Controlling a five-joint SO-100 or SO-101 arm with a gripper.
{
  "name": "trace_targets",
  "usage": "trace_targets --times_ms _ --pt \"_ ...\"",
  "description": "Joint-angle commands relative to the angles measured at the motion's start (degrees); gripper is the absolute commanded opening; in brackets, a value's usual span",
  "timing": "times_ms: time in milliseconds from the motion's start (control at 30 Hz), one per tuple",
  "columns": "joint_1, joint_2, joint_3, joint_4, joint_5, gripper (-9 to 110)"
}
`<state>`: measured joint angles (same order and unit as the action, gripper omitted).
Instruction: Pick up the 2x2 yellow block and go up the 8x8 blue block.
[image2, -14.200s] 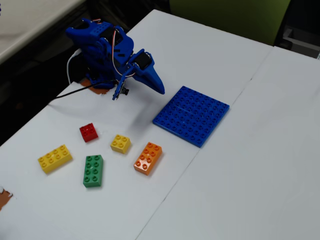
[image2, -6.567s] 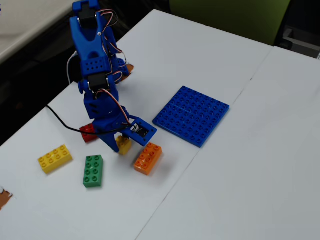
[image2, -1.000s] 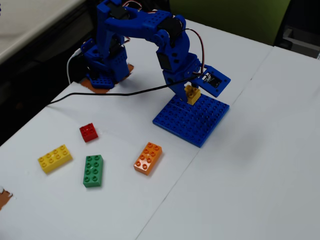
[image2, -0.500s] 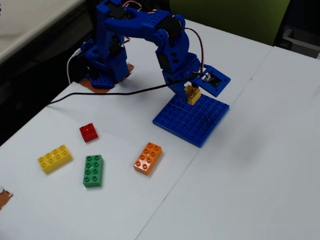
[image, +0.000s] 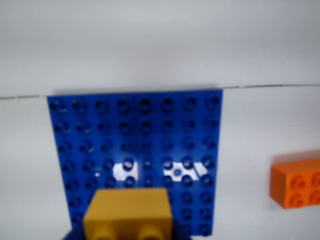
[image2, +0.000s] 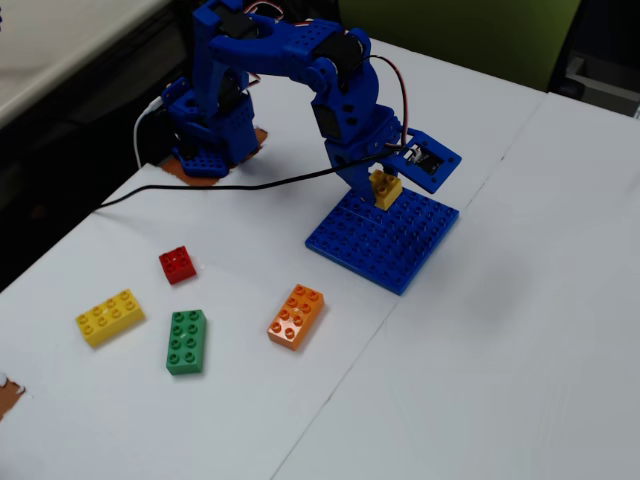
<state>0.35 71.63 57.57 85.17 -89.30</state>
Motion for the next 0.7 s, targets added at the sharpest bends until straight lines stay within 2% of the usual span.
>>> trace_targets --times_ms 0,667 --pt "0.7 2.02 -2.9 0.53 -0.7 5" --pt "1.05 1.76 -2.9 0.53 -0.97 5"
